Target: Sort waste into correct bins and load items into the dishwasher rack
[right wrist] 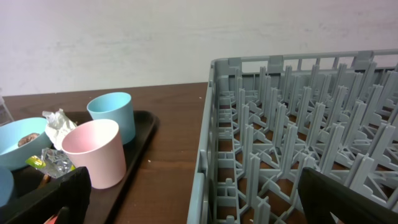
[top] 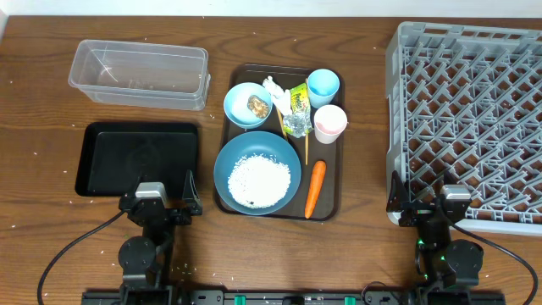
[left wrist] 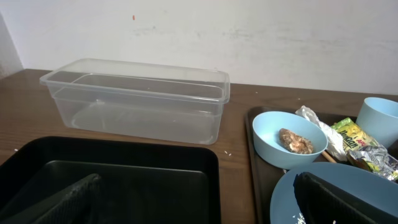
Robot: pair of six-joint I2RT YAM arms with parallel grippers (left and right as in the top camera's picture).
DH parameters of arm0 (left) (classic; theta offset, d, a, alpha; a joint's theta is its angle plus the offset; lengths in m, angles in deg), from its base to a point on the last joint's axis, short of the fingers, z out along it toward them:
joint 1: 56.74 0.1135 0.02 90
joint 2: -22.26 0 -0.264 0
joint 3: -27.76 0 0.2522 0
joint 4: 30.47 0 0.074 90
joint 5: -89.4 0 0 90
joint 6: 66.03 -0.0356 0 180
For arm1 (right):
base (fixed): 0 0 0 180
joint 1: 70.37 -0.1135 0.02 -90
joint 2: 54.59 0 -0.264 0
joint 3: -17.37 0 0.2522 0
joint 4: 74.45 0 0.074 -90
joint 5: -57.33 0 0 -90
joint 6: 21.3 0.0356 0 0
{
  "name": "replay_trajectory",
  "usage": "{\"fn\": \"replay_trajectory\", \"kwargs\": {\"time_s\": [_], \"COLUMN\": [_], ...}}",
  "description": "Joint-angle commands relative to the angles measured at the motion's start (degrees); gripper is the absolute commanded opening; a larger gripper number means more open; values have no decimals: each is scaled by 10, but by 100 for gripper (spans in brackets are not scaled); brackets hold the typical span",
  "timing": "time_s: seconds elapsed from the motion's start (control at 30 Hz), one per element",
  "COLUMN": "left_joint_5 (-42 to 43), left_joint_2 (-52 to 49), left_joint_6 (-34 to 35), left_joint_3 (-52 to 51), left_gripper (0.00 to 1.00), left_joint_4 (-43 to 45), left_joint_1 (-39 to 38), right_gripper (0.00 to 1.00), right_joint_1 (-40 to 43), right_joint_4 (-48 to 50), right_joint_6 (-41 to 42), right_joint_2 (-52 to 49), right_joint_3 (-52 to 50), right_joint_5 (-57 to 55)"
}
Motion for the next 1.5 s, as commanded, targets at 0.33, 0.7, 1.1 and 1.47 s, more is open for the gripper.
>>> {"fn": "replay_trajectory", "kwargs": {"time_s": [0.33, 0.7, 1.1, 1.47], "left_joint_5": [-35, -35, -35, -35], "left_joint_2": [0, 0, 0, 0], "left_joint_6": [-10, -10, -10, -10], "left_joint_3": [-6, -6, -6, -6], "left_gripper": [98, 98, 98, 98], "left_joint_4": [-28, -28, -28, -27], "left_joint_1": [-2, -2, -2, -2], "right_gripper": [99, 99, 99, 99], "right_joint_1": [-6, -6, -6, -6], "right_joint_4": [0, 0, 0, 12], "right_joint_6": [6, 6, 6, 6], "right_joint_2": [5, 5, 5, 5], "right_joint_3": [-2, -2, -2, -2], "right_joint_5": [-1, -1, -1, -1]}}
